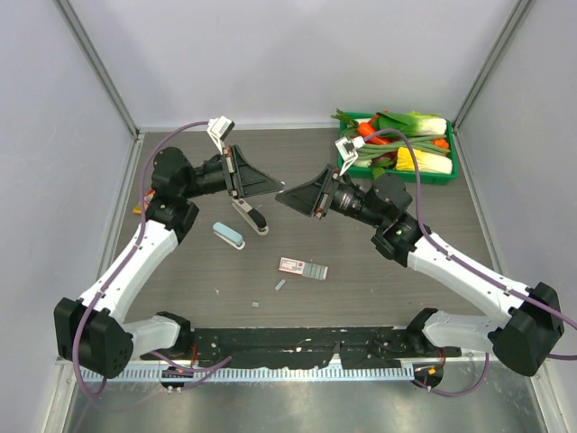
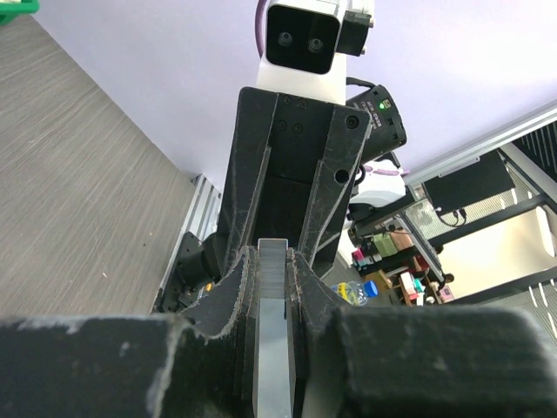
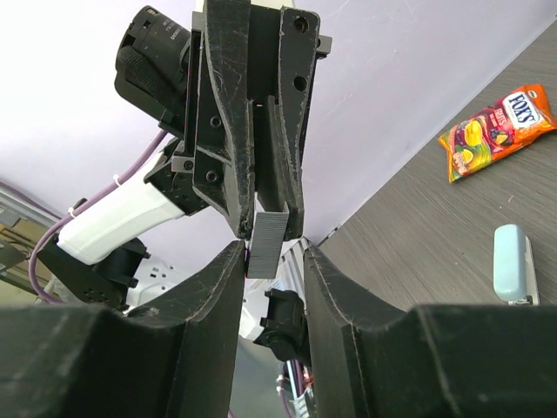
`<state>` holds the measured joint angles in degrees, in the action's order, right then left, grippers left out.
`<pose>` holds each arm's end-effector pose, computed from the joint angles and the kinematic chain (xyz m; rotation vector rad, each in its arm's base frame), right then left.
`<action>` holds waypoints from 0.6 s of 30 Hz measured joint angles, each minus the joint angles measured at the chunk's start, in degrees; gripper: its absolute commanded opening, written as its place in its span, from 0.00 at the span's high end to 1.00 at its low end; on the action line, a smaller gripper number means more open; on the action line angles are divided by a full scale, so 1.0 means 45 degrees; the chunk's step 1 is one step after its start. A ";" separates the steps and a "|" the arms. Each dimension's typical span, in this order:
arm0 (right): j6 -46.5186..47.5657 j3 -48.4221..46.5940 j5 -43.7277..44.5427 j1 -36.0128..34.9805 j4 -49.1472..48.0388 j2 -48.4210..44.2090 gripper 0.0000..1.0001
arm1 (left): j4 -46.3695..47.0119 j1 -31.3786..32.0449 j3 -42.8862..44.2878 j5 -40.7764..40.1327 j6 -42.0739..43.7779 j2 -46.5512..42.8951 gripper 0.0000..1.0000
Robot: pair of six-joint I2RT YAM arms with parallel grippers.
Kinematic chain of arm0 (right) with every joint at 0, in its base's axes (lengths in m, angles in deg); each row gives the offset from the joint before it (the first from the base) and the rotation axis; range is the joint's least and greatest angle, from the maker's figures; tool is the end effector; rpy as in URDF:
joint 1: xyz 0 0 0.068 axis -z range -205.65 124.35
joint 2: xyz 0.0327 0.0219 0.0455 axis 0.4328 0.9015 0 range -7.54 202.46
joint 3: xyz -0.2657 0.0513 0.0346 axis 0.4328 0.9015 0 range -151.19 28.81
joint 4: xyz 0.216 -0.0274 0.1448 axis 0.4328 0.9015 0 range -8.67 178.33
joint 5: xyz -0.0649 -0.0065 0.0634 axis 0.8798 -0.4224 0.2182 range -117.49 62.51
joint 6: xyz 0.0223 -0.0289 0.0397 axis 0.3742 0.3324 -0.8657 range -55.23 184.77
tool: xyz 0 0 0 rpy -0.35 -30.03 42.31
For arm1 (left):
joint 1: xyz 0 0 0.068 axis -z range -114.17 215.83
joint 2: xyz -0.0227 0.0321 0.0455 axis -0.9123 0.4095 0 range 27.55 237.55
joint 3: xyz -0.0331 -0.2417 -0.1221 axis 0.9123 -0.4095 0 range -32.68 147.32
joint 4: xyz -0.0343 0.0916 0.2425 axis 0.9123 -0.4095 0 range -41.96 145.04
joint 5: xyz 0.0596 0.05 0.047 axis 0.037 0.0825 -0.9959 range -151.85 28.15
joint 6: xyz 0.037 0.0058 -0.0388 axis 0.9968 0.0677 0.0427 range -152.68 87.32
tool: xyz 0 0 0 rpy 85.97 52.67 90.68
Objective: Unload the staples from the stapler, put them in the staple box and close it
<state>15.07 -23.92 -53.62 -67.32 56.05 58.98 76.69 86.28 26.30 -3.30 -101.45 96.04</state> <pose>0.1919 0.1919 0.3766 -0.3290 1.5686 1.5998 0.2380 -0.1212 0.3973 0.3313 1.7697 -1.8763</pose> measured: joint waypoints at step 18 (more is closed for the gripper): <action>0.0136 0.0000 0.0121 -0.0049 0.0010 -0.0092 0.69 | 0.0005 0.0000 -0.0073 0.0097 -0.0005 0.0000 0.87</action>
<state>15.69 -23.92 -53.07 -67.54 56.10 58.57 76.71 86.28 25.97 -2.87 -101.48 96.04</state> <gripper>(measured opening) 0.317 0.163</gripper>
